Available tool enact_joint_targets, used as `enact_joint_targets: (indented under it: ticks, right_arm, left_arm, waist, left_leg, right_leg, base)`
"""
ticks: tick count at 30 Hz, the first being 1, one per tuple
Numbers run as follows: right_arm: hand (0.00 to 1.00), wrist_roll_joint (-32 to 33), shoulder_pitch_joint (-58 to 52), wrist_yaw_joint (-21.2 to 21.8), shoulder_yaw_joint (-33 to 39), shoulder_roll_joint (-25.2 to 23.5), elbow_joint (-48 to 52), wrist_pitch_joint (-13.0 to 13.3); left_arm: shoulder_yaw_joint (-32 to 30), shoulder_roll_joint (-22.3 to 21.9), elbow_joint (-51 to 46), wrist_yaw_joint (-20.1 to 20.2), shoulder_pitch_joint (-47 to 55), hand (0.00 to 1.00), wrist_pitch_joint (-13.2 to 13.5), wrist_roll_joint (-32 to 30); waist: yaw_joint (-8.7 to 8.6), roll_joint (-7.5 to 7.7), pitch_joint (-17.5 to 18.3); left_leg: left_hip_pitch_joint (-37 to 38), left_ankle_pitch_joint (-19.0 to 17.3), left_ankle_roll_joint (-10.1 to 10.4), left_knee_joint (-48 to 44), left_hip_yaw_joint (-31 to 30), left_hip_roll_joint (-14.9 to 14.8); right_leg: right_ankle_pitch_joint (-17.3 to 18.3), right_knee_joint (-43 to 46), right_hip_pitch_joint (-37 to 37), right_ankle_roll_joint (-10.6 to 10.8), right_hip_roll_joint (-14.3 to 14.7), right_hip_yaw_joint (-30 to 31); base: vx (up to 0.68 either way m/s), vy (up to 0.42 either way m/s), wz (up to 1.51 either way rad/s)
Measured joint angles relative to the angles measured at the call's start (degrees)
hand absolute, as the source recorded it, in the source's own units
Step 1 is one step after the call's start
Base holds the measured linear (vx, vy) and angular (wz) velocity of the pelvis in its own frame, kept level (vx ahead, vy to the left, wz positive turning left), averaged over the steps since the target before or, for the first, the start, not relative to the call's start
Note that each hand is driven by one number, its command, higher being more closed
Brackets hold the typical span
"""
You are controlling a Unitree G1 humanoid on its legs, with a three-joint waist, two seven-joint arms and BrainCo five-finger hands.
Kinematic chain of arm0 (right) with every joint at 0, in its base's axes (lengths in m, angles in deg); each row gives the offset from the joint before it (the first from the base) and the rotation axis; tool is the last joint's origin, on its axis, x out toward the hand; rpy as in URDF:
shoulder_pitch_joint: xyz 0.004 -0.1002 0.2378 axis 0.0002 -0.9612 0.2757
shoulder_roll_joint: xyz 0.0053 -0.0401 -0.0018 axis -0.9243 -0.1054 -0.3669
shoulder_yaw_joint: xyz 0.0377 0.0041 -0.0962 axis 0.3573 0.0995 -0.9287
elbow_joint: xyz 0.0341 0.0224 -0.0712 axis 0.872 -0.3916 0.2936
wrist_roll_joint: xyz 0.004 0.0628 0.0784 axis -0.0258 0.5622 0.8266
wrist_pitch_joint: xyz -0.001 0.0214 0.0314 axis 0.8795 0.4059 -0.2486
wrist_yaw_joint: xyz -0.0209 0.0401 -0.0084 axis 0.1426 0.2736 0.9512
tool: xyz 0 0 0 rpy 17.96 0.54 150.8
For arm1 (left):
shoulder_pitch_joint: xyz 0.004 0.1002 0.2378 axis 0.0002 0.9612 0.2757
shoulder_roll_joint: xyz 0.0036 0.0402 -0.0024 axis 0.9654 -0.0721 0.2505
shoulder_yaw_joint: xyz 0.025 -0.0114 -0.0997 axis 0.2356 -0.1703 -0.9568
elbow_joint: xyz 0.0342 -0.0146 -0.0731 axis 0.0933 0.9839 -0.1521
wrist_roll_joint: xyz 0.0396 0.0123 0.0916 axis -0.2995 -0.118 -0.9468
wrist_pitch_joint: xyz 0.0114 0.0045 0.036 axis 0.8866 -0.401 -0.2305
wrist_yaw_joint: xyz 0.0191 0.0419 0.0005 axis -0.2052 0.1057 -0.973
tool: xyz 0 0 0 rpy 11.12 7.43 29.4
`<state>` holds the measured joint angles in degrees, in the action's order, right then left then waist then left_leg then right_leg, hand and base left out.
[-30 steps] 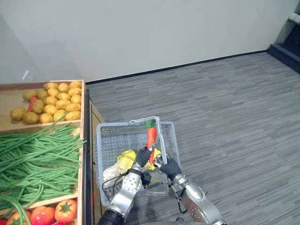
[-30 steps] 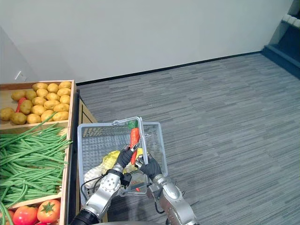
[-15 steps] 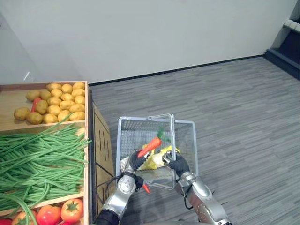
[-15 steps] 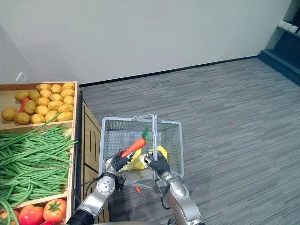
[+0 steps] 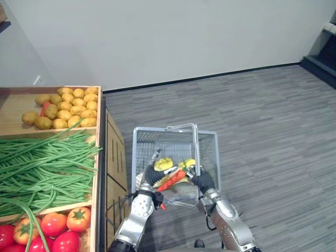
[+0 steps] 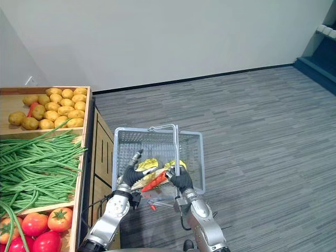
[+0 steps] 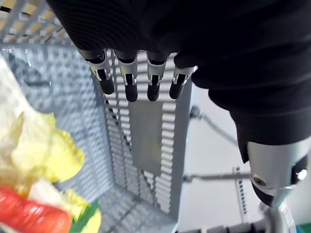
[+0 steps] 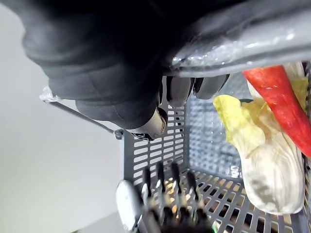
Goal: Pick vegetable in the basket
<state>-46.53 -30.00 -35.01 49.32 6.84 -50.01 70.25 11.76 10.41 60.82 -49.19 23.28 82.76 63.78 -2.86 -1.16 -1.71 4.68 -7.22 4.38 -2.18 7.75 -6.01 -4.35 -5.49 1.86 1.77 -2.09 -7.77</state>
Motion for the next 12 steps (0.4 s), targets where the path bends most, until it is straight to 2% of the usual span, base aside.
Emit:
enact_joint_targets:
  ticks: [2, 5, 12]
  right_arm:
    - [1.0, -3.52, -1.73, -1.03, 4.09, -0.14, 1.82, 0.0]
    - [1.0, -7.32, -2.27, -2.55, 10.39, -0.37, 2.54, 0.0]
    - [1.0, -10.15, -7.79, -4.75, 18.05, -1.31, 5.32, 0.0]
  left_arm:
    - [-1.87, -0.51, -1.54, 0.74, 1.61, 0.0, 0.66, 3.9]
    - [-6.52, 0.07, -2.46, 2.38, 5.89, 0.0, 1.19, 8.64]
    - [-13.65, 0.06, -3.46, 5.13, 13.9, 0.0, 1.2, 14.12]
  waist:
    - [0.68, 0.01, -0.05]
    - [0.68, 0.21, -0.46]
    - [1.61, 0.57, -1.28]
  left_leg:
    - [0.01, 0.0, 0.0, 0.03, -0.07, 0.0]
    - [0.53, 0.0, 0.0, 0.1, -0.53, 0.03]
    - [1.29, -0.55, -0.65, -0.05, -1.14, 0.06]
  right_leg:
    - [0.0, 0.0, 0.15, 0.01, -0.06, -0.13]
    - [0.01, -0.01, 0.96, 0.03, -0.31, -0.64]
    - [0.58, -0.09, 2.54, 0.84, -1.15, -2.21]
  base:
    - [0.03, 0.018, 0.08]
    - [0.03, 0.032, 0.11]
    - [0.0, 0.025, 0.1]
